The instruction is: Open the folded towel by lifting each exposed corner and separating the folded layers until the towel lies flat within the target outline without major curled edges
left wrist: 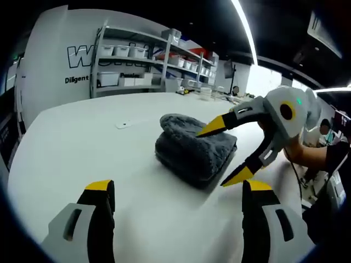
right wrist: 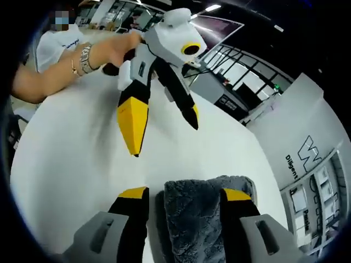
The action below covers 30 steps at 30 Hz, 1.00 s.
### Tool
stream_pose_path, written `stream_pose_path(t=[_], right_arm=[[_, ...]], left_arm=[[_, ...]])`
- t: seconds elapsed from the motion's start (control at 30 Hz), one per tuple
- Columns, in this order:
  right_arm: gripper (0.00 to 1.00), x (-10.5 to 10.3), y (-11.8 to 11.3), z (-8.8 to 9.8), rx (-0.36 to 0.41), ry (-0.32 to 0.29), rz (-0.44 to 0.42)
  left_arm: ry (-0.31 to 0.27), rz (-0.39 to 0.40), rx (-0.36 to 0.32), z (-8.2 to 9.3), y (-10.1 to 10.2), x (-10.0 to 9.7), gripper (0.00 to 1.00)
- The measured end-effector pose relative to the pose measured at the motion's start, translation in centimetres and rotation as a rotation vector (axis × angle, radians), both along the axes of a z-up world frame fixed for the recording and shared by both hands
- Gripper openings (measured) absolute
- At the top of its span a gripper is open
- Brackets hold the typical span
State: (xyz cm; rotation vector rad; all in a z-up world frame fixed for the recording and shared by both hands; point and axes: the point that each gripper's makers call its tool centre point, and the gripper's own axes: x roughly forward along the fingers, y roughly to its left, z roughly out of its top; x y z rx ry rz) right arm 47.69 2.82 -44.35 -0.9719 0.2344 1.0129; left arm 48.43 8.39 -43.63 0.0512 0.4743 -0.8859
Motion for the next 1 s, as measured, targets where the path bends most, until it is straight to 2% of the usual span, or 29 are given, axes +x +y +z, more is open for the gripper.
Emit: stream_pose_path(t=[0.1,0.23,0.3,0.47,0.57,0.77,1.0], right_arm=[[0.37,0.5,0.1,-0.2,0.037,0.024,-0.019],[0.34,1.1,-0.4,-0.9,0.026,0.036,-0.028],[0.25,1.0,-0.3,-1.0,0.04,0.046,-0.02],[0.12,1.1,-0.5,-0.2,0.068,0.055,-0.017],[0.1,1.2,-0.7,0.3,0.113,0.091,-0.027],[0.07,1.3,-1.0,0.9,0.148,0.103,-0.034],[0.07,1.7,-1.9,3.2,0.206,0.07,-0.055]], left_arm=[[-0.006,-0.004,-0.002,0.2,-0.1,-0.1,0.95],[-0.002,-0.001,-0.003,0.1,0.1,0.2,0.95],[0.0,0.004,0.0,0.1,0.2,0.2,0.95],[-0.001,0.003,-0.001,0.1,0.2,0.3,0.95],[0.002,0.004,0.001,0.0,0.2,0.3,0.95],[-0.003,0.015,0.001,0.1,0.5,0.6,0.94],[0.0,0.018,-0.007,0.1,0.6,0.6,0.94]])
